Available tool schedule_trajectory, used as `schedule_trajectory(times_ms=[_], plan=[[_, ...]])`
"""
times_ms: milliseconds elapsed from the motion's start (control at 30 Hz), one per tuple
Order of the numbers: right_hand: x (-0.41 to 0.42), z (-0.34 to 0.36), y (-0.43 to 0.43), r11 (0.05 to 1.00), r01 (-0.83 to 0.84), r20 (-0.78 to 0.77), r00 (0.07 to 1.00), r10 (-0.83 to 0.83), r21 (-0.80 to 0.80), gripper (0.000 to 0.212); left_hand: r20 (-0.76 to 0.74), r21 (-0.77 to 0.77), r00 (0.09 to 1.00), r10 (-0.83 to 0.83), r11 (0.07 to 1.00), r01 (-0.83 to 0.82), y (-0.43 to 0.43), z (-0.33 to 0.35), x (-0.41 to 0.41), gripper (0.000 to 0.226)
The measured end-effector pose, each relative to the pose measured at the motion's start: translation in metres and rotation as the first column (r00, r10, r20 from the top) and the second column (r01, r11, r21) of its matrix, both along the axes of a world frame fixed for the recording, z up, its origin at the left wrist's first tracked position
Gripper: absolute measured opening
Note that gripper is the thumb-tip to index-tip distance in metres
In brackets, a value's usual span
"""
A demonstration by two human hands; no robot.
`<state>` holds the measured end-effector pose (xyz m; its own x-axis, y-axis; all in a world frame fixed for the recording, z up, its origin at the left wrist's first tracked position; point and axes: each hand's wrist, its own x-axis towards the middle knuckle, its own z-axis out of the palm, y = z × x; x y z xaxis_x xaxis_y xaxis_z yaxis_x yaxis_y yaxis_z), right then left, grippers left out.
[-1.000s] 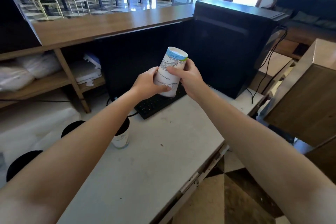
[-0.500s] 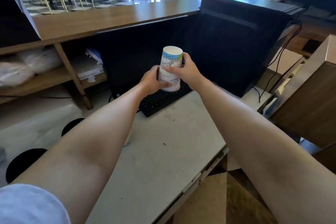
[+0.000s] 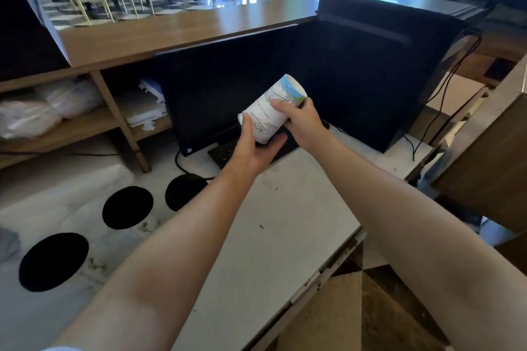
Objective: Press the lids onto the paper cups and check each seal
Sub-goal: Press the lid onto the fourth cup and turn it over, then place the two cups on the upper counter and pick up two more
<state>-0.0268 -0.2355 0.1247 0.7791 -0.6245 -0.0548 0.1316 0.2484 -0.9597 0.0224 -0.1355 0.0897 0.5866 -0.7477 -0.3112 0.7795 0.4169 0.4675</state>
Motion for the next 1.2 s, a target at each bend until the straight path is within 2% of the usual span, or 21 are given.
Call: schedule_trajectory(times_ms=[67,100,200,300,367,433,533,667,767,933,1000,1067,1100,1200], plan=[[-0.008,0.007,-0.002,0.997,-0.052,-0.022,0.998,0.051,-0.048,0.026,-0.075,-0.025,0.993,0.090,0.995,-0.092,0.000,0.010,0.003,0.041],[-0.013,0.012,-0.007,0.995,-0.078,-0.039,0.996,0.075,-0.068,0.021,-0.091,-0.027,0.990,0.111,0.993,-0.114,0.001,0.015,0.006,0.037],[-0.024,0.030,-0.027,0.968,-0.154,-0.206,0.972,0.112,-0.200,0.046,-0.075,-0.045,0.992,0.100,0.994,-0.104,0.004,0.030,0.012,0.035],[-0.028,0.042,-0.039,0.875,-0.286,-0.437,0.894,0.097,-0.391,0.054,0.048,-0.016,0.996,0.081,0.997,-0.081,0.005,0.044,0.017,0.024],[-0.031,0.046,-0.040,0.844,-0.336,-0.488,0.867,0.104,-0.417,0.057,0.122,0.000,0.990,0.070,0.998,-0.070,0.008,0.052,0.021,0.029],[-0.032,0.046,-0.035,0.865,-0.325,-0.451,0.883,0.132,-0.382,0.058,0.167,-0.010,0.983,0.078,0.997,-0.077,0.011,0.058,0.024,0.042],[-0.031,0.033,-0.022,0.924,-0.230,-0.298,0.945,0.136,-0.307,0.060,0.223,-0.022,0.969,0.106,0.994,-0.104,0.013,0.065,0.025,0.046],[-0.024,0.005,0.001,0.949,-0.126,-0.164,0.983,0.081,-0.288,0.063,0.343,0.176,0.939,0.012,0.981,-0.077,0.022,0.078,0.027,0.050],[-0.018,-0.006,0.023,0.914,-0.118,-0.207,0.978,0.038,-0.389,0.066,0.480,0.296,0.875,-0.061,0.950,-0.096,0.036,0.085,0.035,0.039],[-0.004,-0.016,0.043,0.866,-0.323,-0.301,0.929,0.214,-0.383,0.074,0.717,0.329,0.688,-0.114,0.925,-0.190,0.067,0.088,0.049,0.023],[-0.001,-0.022,0.050,0.849,-0.386,-0.362,0.897,0.254,-0.361,0.081,0.776,0.326,0.618,-0.128,0.920,-0.218,0.084,0.090,0.058,0.038],[-0.001,-0.034,0.059,0.841,-0.432,-0.420,0.863,0.280,-0.326,0.086,0.812,0.338,0.566,-0.143,0.906,-0.256,0.102,0.093,0.066,0.078],[-0.002,-0.043,0.064,0.835,-0.459,-0.453,0.841,0.297,-0.303,0.087,0.825,0.349,0.545,-0.149,0.893,-0.284,0.112,0.095,0.068,0.090],[-0.005,-0.078,0.082,0.790,-0.562,-0.562,0.746,0.358,-0.244,0.090,0.858,0.374,0.478,-0.185,0.864,-0.337,0.136,0.093,0.077,0.090]])
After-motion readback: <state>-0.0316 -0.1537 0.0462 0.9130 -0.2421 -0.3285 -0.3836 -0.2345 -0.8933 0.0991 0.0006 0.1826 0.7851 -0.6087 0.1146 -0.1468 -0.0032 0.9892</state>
